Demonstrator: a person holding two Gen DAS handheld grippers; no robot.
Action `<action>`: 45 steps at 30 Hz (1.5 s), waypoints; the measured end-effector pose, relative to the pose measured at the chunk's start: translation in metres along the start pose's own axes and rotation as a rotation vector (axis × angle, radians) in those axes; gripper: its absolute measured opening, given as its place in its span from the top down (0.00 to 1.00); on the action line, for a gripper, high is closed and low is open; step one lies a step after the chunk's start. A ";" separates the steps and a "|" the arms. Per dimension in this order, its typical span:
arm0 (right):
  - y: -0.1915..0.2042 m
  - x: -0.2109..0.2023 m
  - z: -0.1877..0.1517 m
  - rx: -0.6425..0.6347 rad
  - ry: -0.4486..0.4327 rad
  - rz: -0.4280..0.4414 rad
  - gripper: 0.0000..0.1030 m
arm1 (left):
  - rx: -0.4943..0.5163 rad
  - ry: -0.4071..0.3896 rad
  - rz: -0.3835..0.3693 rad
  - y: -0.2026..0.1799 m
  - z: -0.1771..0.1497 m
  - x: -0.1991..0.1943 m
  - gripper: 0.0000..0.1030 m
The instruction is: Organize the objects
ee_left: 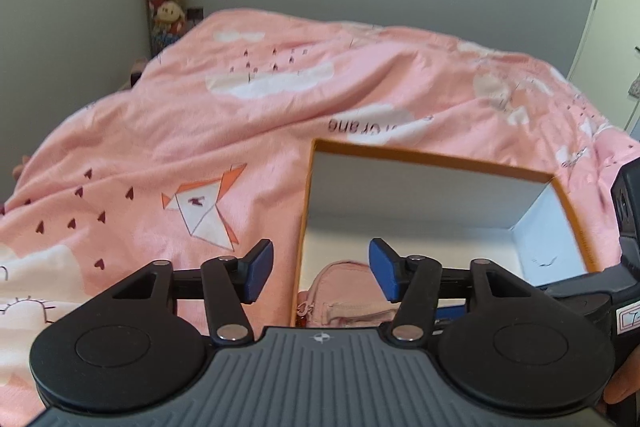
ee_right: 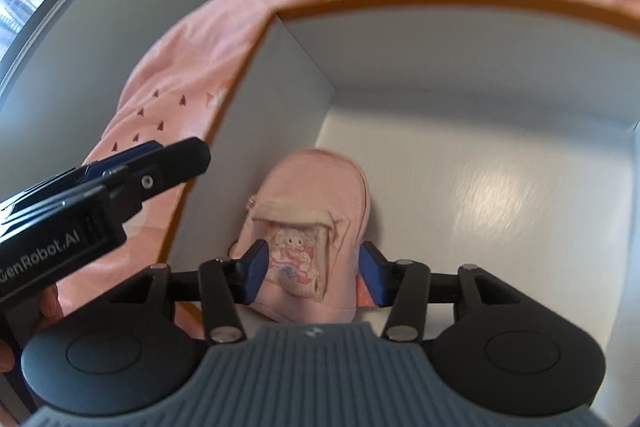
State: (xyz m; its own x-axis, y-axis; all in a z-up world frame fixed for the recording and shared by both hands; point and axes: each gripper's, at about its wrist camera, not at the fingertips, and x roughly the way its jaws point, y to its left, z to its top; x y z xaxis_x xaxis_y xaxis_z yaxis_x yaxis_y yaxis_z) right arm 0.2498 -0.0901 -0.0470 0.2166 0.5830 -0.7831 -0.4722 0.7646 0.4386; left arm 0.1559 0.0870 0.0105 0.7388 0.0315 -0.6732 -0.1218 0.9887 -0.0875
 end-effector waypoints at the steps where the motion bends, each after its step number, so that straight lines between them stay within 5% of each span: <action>1: 0.003 -0.005 -0.001 -0.015 -0.021 -0.007 0.47 | 0.007 -0.015 -0.006 -0.002 0.000 -0.006 0.35; 3: 0.009 -0.019 -0.005 -0.047 -0.066 -0.017 0.39 | 0.029 -0.039 -0.013 -0.008 -0.002 -0.015 0.34; 10: 0.025 -0.077 -0.038 -0.149 -0.207 -0.071 0.39 | 0.090 -0.072 -0.068 -0.015 -0.013 -0.049 0.34; 14: 0.023 -0.102 -0.062 -0.131 -0.246 -0.064 0.39 | 0.068 -0.004 -0.128 -0.008 -0.025 -0.063 0.34; 18: 0.022 -0.109 -0.088 -0.095 -0.198 -0.037 0.47 | 0.045 0.106 -0.166 -0.007 -0.047 -0.066 0.34; 24: 0.021 -0.083 -0.115 -0.062 -0.053 -0.017 0.62 | 0.014 0.242 -0.070 0.005 -0.083 -0.042 0.34; 31: 0.023 -0.035 -0.123 -0.102 0.100 -0.049 0.62 | 0.024 0.301 -0.021 0.009 -0.101 -0.010 0.16; 35: 0.018 -0.027 -0.123 -0.096 0.116 -0.057 0.61 | 0.074 0.344 0.034 0.000 -0.108 0.009 0.13; 45: 0.007 -0.015 -0.117 -0.116 0.139 -0.087 0.56 | 0.057 0.405 0.005 -0.005 -0.109 0.029 0.06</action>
State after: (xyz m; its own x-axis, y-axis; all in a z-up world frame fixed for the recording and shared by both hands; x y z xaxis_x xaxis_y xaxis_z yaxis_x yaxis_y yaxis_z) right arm 0.1429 -0.1252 -0.0841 0.1443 0.4667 -0.8726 -0.5539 0.7688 0.3196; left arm 0.1057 0.0670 -0.0890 0.4160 -0.0131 -0.9093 -0.0794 0.9956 -0.0506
